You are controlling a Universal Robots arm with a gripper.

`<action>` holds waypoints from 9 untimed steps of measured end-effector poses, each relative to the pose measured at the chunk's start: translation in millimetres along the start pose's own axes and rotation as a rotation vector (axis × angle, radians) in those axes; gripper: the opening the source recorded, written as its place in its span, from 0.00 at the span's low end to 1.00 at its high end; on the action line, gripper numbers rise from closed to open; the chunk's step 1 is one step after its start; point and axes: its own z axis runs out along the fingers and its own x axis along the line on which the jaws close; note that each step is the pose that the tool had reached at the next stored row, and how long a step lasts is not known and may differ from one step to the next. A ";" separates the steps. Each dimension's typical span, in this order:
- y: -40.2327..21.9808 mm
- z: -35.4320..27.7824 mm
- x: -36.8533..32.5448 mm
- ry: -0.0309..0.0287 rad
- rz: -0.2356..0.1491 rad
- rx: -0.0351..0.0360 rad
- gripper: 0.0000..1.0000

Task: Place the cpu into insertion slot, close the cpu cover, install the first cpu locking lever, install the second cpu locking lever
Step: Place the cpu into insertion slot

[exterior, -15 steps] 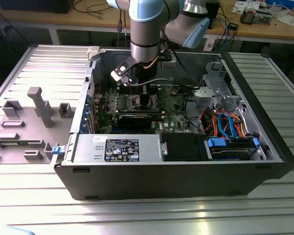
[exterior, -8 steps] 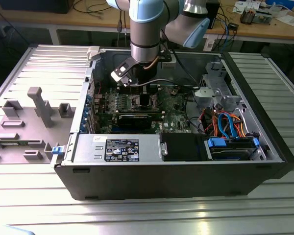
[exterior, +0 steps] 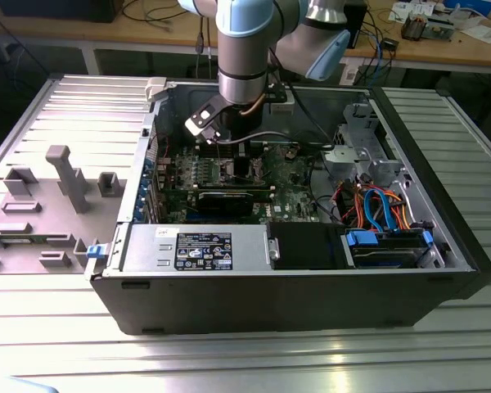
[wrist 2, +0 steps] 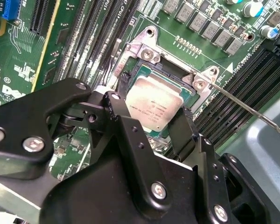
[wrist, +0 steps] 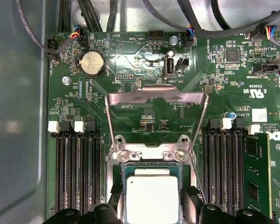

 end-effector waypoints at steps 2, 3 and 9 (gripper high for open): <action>0.1 -1.3 0.0 0.0001 0.000 0.0013 0.62; 0.1 -1.9 0.0 0.0001 0.000 0.0018 0.62; 0.8 -13.2 -0.2 0.0002 0.000 0.0150 0.62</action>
